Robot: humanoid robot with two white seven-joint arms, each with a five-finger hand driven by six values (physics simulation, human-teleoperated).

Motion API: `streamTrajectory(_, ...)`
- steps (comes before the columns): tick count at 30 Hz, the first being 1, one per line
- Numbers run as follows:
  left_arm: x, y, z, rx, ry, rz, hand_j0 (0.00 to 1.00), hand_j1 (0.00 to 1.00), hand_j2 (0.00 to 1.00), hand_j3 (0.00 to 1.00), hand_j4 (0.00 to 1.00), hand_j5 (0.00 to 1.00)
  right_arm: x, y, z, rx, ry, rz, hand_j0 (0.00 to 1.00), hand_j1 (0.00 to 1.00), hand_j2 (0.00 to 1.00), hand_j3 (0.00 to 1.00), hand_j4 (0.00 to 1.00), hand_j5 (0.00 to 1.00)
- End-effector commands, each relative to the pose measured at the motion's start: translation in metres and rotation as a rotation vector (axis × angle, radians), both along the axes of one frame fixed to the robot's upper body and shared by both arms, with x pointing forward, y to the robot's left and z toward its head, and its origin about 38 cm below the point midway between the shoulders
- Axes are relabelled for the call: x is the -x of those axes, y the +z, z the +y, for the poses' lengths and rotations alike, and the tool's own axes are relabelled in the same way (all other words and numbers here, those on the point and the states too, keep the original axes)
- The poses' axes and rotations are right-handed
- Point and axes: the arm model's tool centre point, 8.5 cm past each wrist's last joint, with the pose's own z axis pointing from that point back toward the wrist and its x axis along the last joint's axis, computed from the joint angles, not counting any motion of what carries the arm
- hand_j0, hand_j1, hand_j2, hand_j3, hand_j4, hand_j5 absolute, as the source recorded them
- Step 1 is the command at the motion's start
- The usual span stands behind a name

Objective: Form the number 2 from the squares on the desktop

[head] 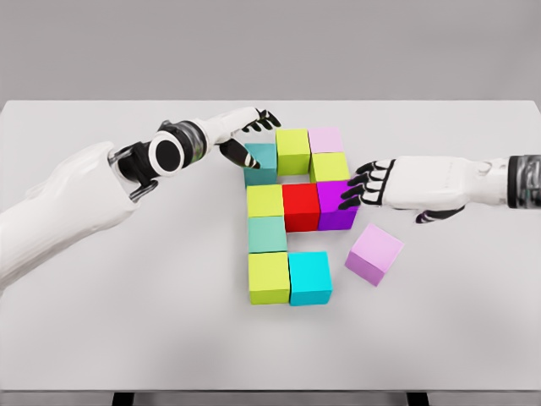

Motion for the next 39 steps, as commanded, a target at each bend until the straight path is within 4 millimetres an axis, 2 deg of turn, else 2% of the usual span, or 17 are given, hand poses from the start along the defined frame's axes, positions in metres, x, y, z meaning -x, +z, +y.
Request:
streamTrajectory(1, -0.001, 0.001, 0.006, -0.006, 0.006, -0.007, 0.97, 0.97, 0.97, 0.97, 0.97, 0.97, -0.008, 0.016, -0.021, -0.007, -0.067, -0.034, 1.00, 1.00, 1.00, 1.00, 1.00, 1.00)
streamTrajectory(3, -0.005, 0.009, 0.015, -0.014, 0.021, -0.023, 1.00, 1.00, 1.00, 1.00, 1.00, 1.00, -0.015, 0.013, -0.032, -0.009, -0.109, -0.021, 1.00, 1.00, 1.00, 1.00, 1.00, 1.00)
streamTrajectory(5, -0.006, 0.011, 0.029, -0.024, 0.042, -0.026, 1.00, 1.00, 1.00, 1.00, 1.00, 1.00, -0.028, 0.004, -0.056, -0.004, -0.192, 0.006, 1.00, 1.00, 1.00, 1.00, 1.00, 1.00)
streamTrajectory(7, -0.006, 0.022, 0.043, -0.031, 0.035, -0.058, 1.00, 1.00, 1.00, 1.00, 1.00, 1.00, -0.028, -0.002, -0.061, 0.011, -0.209, 0.017, 1.00, 1.00, 1.00, 1.00, 1.00, 1.00)
streamTrajectory(8, -0.009, 0.037, 0.073, -0.046, 0.032, -0.112, 1.00, 1.00, 1.00, 1.00, 1.00, 1.00, -0.025, -0.012, -0.065, 0.036, -0.215, 0.030, 1.00, 1.00, 1.00, 1.00, 1.00, 1.00)
streamTrajectory(9, -0.006, 0.043, 0.083, -0.037, -0.016, -0.141, 1.00, 1.00, 1.00, 1.00, 1.00, 1.00, -0.023, -0.014, -0.072, 0.065, -0.227, 0.027, 1.00, 1.00, 1.00, 1.00, 1.00, 1.00)
streamTrajectory(11, 0.004, 0.053, 0.087, 0.008, -0.156, -0.188, 1.00, 1.00, 1.00, 1.00, 1.00, 1.00, -0.018, -0.022, -0.075, 0.106, -0.228, 0.032, 1.00, 1.00, 1.00, 1.00, 1.00, 1.00)
streamTrajectory(15, 0.007, 0.046, 0.086, 0.012, -0.194, -0.180, 1.00, 1.00, 1.00, 1.00, 1.00, 1.00, -0.012, -0.035, -0.079, 0.170, -0.225, 0.034, 1.00, 1.00, 1.00, 1.00, 1.00, 1.00)
streamTrajectory(17, 0.015, 0.041, 0.087, 0.036, -0.264, -0.119, 1.00, 1.00, 1.00, 1.00, 1.00, 1.00, -0.008, -0.042, -0.085, 0.203, -0.230, 0.042, 1.00, 1.00, 1.00, 1.00, 1.00, 1.00)
streamTrajectory(18, 0.026, 0.037, 0.103, 0.066, -0.328, 0.070, 1.00, 1.00, 1.00, 1.00, 1.00, 1.00, -0.003, -0.045, -0.086, 0.227, -0.223, 0.042, 1.00, 1.00, 1.00, 1.00, 1.00, 1.00)
streamTrajectory(19, 0.032, 0.043, 0.107, 0.113, -0.385, 0.208, 1.00, 1.00, 1.00, 1.00, 1.00, 1.00, -0.001, -0.047, -0.084, 0.229, -0.215, 0.045, 1.00, 1.00, 1.00, 1.00, 1.00, 1.00)
streamTrajectory(21, 0.032, 0.057, 0.113, 0.233, -0.366, 0.245, 1.00, 1.00, 1.00, 1.00, 1.00, 1.00, 0.005, -0.053, -0.078, 0.248, -0.189, 0.046, 1.00, 1.00, 1.00, 1.00, 1.00, 1.00)
streamTrajectory(27, 0.036, 0.056, 0.108, 0.247, -0.382, 0.257, 1.00, 1.00, 1.00, 1.00, 1.00, 1.00, 0.018, -0.057, -0.060, 0.242, -0.126, 0.049, 1.00, 1.00, 1.00, 1.00, 1.00, 1.00)
streamTrajectory(34, 0.038, 0.054, 0.102, 0.299, -0.390, 0.286, 1.00, 1.00, 1.00, 1.00, 1.00, 1.00, 0.025, -0.059, -0.062, 0.259, -0.119, 0.057, 1.00, 1.00, 1.00, 1.00, 1.00, 1.00)
streamTrajectory(35, 0.039, 0.055, 0.101, 0.298, -0.395, 0.285, 1.00, 1.00, 1.00, 1.00, 1.00, 1.00, 0.027, -0.058, -0.067, 0.274, -0.123, 0.059, 1.00, 1.00, 1.00, 1.00, 1.00, 1.00)
streamTrajectory(39, 0.050, 0.058, 0.095, 0.292, -0.431, 0.284, 1.00, 1.00, 1.00, 1.00, 1.00, 1.00, 0.033, -0.061, -0.065, 0.282, -0.108, 0.064, 1.00, 1.00, 1.00, 1.00, 1.00, 1.00)
